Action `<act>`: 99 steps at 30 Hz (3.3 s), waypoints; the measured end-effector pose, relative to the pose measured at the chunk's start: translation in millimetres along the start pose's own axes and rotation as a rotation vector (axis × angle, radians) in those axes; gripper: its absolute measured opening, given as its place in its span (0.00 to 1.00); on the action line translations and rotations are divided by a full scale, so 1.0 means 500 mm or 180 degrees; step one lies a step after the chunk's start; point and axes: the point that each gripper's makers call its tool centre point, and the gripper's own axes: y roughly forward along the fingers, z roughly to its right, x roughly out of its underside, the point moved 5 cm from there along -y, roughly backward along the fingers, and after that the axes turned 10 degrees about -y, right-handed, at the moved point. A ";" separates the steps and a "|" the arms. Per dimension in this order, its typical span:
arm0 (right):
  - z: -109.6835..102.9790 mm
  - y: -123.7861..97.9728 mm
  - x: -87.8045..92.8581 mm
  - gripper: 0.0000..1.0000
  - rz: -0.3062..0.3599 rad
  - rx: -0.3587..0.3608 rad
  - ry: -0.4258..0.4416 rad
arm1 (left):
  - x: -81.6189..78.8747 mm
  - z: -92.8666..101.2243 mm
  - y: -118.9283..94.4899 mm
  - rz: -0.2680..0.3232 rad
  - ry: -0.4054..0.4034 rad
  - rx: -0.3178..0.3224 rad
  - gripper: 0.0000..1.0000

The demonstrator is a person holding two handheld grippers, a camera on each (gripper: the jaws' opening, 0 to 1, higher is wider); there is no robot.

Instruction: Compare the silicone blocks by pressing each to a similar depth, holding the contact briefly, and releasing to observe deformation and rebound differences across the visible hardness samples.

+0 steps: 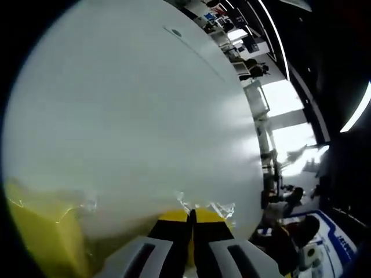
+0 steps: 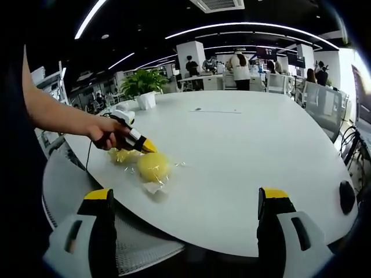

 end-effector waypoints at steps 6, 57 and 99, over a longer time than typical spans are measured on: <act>-0.001 0.001 -0.001 0.96 -0.0003 -0.0002 -0.0010 | 0.001 -0.001 -0.001 0.0013 -0.0032 0.0000 0.00; -0.007 0.008 -0.037 0.96 0.0086 -0.0058 -0.0178 | 0.029 0.213 -0.093 0.0042 0.1753 0.0923 0.00; 0.038 0.008 -0.239 0.96 0.0905 -0.0113 -0.0424 | -0.002 0.441 -0.288 0.0581 0.2687 0.1367 0.00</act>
